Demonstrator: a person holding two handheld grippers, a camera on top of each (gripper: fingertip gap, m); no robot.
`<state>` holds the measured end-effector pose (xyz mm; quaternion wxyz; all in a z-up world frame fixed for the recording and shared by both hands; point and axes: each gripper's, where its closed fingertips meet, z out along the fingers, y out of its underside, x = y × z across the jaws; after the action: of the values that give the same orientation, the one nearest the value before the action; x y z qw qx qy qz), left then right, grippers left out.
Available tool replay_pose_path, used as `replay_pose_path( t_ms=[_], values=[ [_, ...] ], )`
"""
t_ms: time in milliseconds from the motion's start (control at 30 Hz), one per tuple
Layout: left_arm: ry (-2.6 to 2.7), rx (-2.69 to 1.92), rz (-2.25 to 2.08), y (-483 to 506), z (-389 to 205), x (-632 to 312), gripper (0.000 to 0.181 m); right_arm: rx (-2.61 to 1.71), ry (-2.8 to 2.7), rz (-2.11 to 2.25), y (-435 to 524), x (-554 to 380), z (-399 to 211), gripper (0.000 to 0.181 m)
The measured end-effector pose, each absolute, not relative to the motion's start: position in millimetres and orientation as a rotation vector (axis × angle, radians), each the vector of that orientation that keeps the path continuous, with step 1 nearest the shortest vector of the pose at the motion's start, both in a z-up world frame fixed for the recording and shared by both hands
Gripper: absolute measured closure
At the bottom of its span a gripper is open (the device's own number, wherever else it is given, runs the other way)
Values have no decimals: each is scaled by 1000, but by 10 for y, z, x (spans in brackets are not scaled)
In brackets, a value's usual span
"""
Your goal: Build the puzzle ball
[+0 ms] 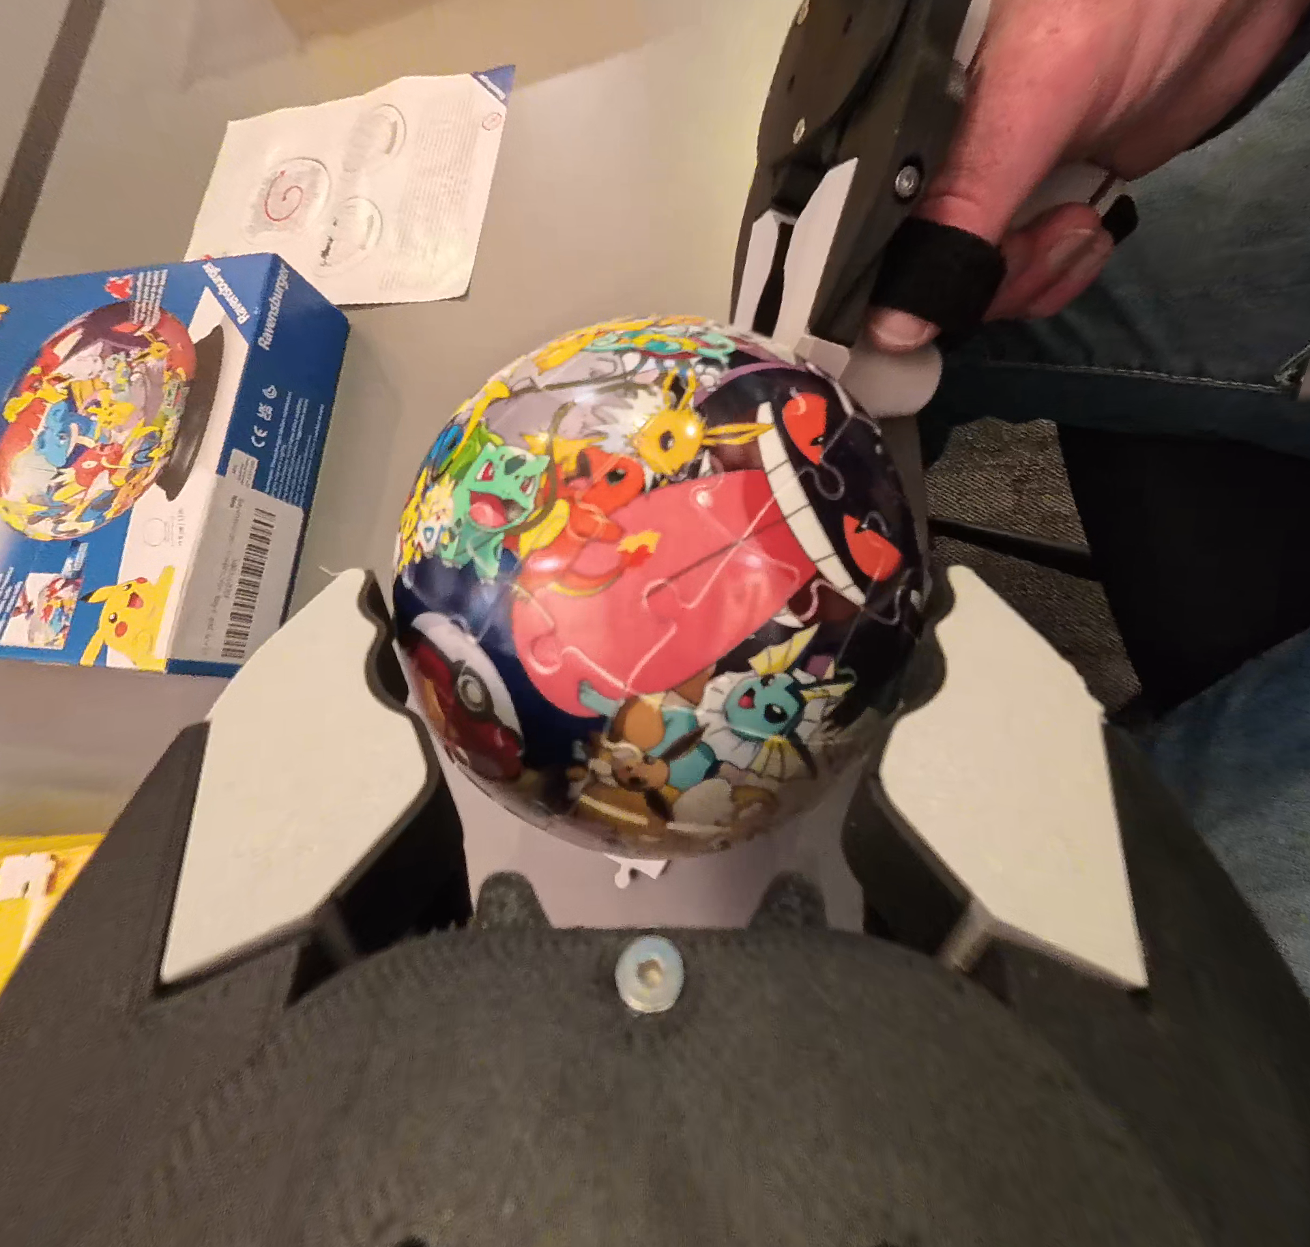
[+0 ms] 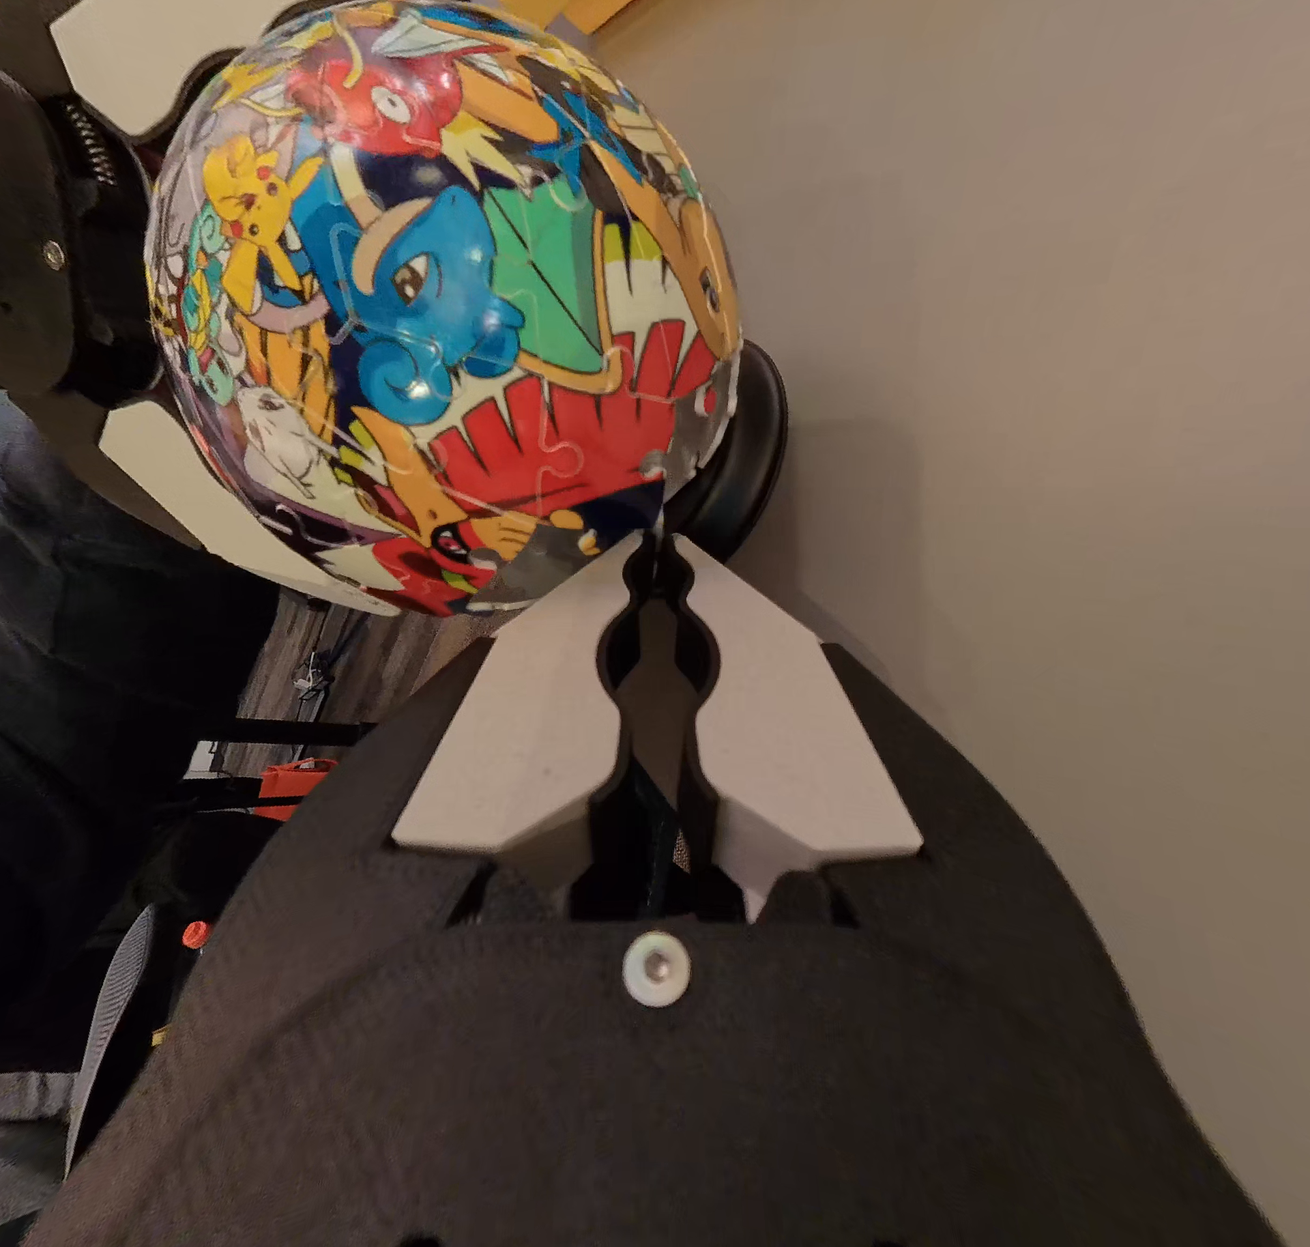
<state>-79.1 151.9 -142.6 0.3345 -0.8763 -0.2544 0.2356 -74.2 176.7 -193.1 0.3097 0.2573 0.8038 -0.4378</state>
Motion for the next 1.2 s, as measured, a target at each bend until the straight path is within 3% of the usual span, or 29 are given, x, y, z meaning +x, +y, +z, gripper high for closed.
replay_pose_path(
  t_ms=[500,1200],
  values=[
    [-772,-2137,998,1425,-1392,-765,45,754,2117,-1195,1665,-796,-1920,181],
    [-767,-2151,1033,1390,-1403,-720,45,531,2273,-1134,1650,-804,-1973,181]
  ],
)
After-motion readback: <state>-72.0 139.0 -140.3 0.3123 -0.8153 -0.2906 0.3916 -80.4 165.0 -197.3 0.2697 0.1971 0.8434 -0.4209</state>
